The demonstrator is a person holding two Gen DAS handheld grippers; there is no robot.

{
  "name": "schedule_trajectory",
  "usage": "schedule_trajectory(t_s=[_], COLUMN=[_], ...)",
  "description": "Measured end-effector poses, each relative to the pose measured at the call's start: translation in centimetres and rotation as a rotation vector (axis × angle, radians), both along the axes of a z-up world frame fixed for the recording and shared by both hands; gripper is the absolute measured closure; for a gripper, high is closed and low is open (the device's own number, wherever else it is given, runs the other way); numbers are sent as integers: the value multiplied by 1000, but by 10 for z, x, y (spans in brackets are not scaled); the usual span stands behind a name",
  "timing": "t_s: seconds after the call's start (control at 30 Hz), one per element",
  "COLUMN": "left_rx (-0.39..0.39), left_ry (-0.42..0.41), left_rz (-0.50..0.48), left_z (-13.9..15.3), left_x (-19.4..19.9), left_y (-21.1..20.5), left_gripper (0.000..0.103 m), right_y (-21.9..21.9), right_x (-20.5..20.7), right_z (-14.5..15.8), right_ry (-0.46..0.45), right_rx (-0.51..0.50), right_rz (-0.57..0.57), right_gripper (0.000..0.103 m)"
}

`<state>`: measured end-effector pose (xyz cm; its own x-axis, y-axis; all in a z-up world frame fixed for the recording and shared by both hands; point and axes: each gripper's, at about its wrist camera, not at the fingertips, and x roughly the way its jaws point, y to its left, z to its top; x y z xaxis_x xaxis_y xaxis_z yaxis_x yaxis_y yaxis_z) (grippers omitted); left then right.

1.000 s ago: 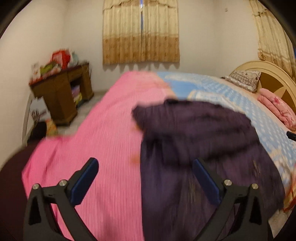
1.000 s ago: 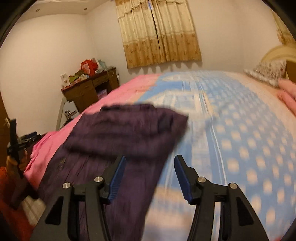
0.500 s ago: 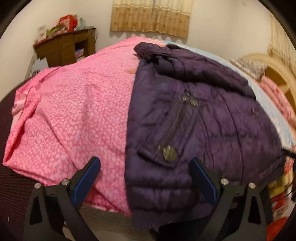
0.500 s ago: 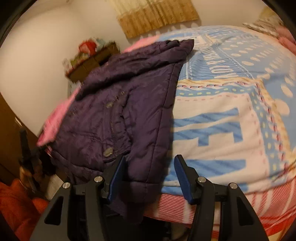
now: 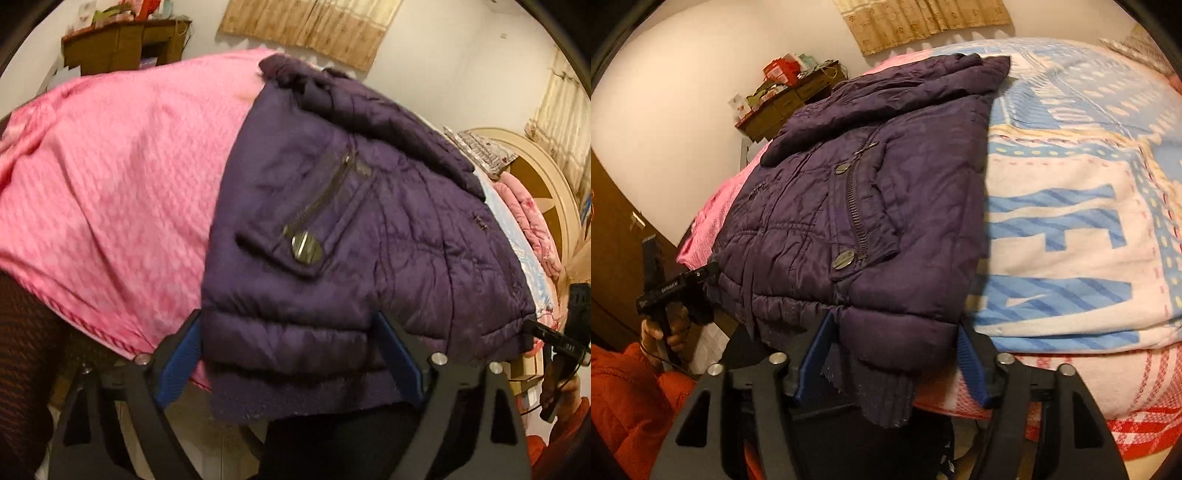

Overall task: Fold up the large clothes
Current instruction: 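Grasp the folded jacket edge with both grippers and fold it over again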

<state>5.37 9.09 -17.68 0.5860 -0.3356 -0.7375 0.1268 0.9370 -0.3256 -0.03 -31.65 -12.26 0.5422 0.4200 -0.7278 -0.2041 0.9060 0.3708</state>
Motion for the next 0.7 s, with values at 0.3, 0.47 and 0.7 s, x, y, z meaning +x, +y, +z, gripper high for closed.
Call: schedule_trajectory(t_s=[0.3, 0.47, 0.7], left_rx=[-59, -173, -261], left_ry=[-68, -143, -200], left_rz=[-82, -123, -134], left_z=[41, 88, 143], left_x=[-19, -21, 24], left_y=[-1, 1, -10], left_gripper=[73, 82, 84], right_y=[0, -8, -19], right_x=[4, 12, 50], right_z=[26, 56, 88], right_ry=[30, -31, -122], right_rx=[80, 295, 545], right_rz=[39, 54, 48], right_gripper=[78, 79, 81])
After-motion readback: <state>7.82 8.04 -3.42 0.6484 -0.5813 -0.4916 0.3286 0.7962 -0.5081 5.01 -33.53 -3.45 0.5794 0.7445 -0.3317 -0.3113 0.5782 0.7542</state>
